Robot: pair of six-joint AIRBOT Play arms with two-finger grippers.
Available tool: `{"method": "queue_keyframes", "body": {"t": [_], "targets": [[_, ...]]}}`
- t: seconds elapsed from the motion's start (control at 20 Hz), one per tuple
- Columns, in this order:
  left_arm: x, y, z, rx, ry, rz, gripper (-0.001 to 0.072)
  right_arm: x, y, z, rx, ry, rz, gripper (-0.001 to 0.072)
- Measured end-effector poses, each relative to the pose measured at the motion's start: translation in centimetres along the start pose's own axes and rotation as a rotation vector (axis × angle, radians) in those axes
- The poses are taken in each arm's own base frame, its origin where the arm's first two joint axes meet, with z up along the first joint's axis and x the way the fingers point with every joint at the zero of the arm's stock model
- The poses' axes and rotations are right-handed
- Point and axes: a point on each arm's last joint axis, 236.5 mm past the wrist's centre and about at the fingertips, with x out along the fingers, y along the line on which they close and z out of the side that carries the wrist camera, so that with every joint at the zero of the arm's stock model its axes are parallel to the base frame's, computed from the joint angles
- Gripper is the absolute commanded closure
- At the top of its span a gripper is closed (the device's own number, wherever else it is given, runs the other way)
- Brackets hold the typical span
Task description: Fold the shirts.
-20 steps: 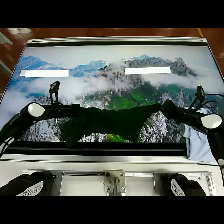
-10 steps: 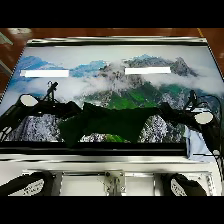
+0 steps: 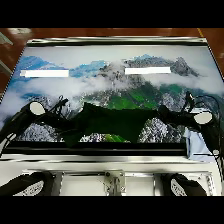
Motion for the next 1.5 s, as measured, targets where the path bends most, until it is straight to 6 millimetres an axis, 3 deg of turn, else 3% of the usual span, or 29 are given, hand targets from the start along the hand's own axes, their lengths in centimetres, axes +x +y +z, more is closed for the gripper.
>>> {"method": "queue_keyframes", "body": {"t": [0.4,0.45,0.55,0.65,0.7,0.85,1.05,1.1,1.15,1.25,1.3,1.5], "targets": [[3.0,-1.6,3.0,-0.099,-0.124,-0.072,0.0006,0.0,-0.3,-0.3,-0.014,0.014,-0.013,0.0659],[3.5,-1.8,3.1,-0.107,-0.118,-0.08,0.0033,0.0,-0.3,-0.3,-0.015,0.014,-0.013,0.0659],[4.2,-1.9,3.3,-0.122,-0.115,-0.092,0.0436,0.0,-0.3,-0.4,-0.015,0.017,-0.013,0.0659],[4.5,-2.1,3.6,-0.127,-0.12,-0.098,0.0627,0.0,-0.3,-0.5,-0.016,0.02,-0.014,0.0659],[4.4,-2.3,3.8,-0.126,-0.124,-0.104,0.0669,0.0,-0.3,-0.5,-0.015,0.021,-0.014,0.0659],[3.6,-3.4,4.8,-0.082,-0.154,-0.122,0.0671,0.0,-0.3,-0.6,-0.015,0.027,-0.014,0.0659],[0.5,-6.0,6.4,-0.001,-0.234,-0.161,0.0661,0.0,-0.3,-0.6,-0.014,0.027,-0.012,0.0659],[-0.4,-6.7,6.7,0.019,-0.256,-0.171,0.0486,0.0,-0.3,-0.7,-0.013,0.027,-0.011,0.0659],[-1.1,-7.3,6.8,0.036,-0.269,-0.182,0.0034,0.0,-0.3,-0.7,-0.013,0.027,-0.011,0.0659],[-1.8,-7.8,6.0,0.077,-0.243,-0.178,0.0004,0.0,-0.2,-0.7,-0.012,0.029,-0.009,0.0659],[-1.6,-6.9,4.8,0.105,-0.194,-0.133,0.0004,0.0,-0.2,-0.8,-0.011,0.032,-0.009,0.0659],[-2.5,0.4,0.9,0.07,-0.072,0.107,0.0004,0.0,-0.3,-1.5,-0.016,0.063,-0.011,0.0659]]}}
